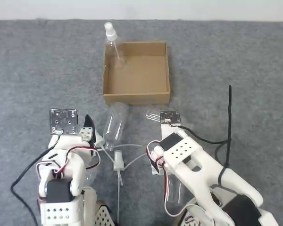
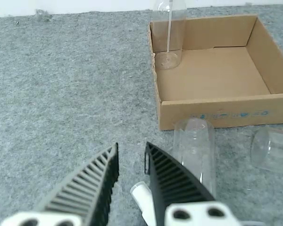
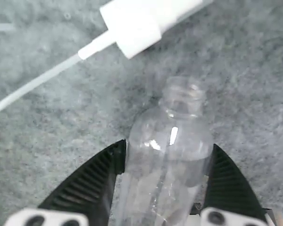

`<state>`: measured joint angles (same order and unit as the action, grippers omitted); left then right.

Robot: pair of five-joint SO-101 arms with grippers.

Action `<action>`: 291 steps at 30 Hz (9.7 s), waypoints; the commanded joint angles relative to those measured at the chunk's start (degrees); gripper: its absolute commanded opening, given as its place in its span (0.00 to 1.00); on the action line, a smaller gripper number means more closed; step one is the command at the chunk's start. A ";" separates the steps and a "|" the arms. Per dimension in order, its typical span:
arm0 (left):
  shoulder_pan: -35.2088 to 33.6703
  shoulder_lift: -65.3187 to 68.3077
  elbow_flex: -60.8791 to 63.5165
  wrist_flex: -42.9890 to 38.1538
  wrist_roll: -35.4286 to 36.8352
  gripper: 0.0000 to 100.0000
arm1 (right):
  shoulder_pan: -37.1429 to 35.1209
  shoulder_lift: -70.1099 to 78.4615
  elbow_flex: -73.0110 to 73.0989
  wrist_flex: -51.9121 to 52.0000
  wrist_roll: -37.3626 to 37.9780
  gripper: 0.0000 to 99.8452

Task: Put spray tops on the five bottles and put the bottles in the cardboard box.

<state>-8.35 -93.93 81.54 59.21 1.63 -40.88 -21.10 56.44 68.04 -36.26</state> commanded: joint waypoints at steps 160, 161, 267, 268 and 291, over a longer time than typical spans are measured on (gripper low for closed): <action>-0.26 -0.79 0.13 -1.05 0.18 0.09 | 24.04 -28.18 -12.40 14.29 62.07 0.10; -0.26 -0.79 0.13 -1.05 0.18 0.09 | 24.04 -29.05 -12.40 14.20 61.27 0.10; 45.63 101.01 -69.32 17.93 -8.88 0.12 | 56.66 -33.36 -11.96 -2.07 21.89 0.10; 45.80 103.03 -70.55 18.02 -8.62 0.12 | 56.66 -33.36 -11.96 -2.07 21.89 0.10; 46.68 120.26 -78.64 14.24 -8.97 0.04 | 56.57 -33.36 -11.96 -1.71 21.89 0.10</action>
<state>38.07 25.80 5.05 75.56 -7.69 15.03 -52.48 47.56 67.43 -13.76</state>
